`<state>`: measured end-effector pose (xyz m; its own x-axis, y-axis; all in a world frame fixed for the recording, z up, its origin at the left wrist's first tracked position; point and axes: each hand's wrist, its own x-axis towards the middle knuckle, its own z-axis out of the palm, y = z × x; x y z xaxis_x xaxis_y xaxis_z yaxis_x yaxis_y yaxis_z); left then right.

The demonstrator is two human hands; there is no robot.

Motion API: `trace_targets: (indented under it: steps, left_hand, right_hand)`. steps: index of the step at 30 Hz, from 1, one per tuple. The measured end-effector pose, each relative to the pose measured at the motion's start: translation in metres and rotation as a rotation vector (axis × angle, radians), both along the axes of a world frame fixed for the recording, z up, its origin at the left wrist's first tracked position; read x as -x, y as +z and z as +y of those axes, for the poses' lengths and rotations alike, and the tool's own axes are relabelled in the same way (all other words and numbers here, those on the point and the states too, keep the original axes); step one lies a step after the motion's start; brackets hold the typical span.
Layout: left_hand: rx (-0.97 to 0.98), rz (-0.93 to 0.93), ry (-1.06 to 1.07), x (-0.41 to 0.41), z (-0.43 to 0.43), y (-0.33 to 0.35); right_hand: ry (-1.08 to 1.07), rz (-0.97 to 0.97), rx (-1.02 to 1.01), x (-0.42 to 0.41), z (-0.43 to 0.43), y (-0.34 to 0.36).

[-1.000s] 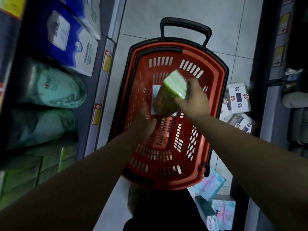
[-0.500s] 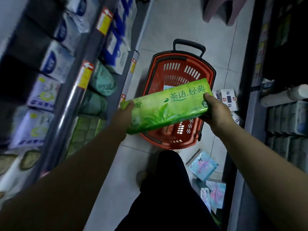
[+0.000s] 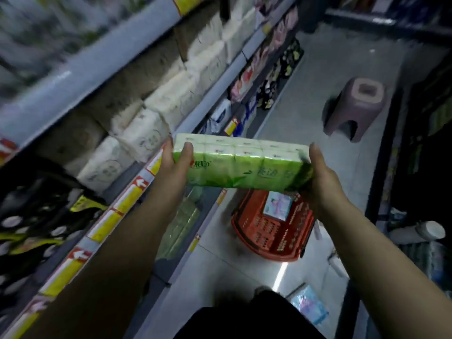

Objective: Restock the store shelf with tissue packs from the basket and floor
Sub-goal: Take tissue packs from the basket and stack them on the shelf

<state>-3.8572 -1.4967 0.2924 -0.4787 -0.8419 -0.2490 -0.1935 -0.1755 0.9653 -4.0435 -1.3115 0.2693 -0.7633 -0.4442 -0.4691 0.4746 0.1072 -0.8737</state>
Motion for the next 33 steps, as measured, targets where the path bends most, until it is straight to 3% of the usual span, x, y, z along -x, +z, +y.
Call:
trace_targets:
  steps: [4, 15, 27, 33]
  left_hand:
    - [0.055, 0.019, 0.091, -0.022, 0.003, 0.067]
    - [0.332, 0.023, 0.41, -0.101, 0.035, 0.216]
    - [0.649, 0.105, 0.902, -0.202, 0.077, 0.317]
    - [0.731, 0.116, 0.976, -0.251, 0.081, 0.362]
  right_hand:
    - [0.041, 0.006, 0.048, -0.006, -0.018, 0.051]
    - [0.331, 0.285, 0.349, -0.041, -0.077, 0.196]
    - [0.613, 0.423, 0.634, -0.146, -0.121, 0.294]
    - [0.687, 0.448, 0.753, -0.192, -0.154, 0.339]
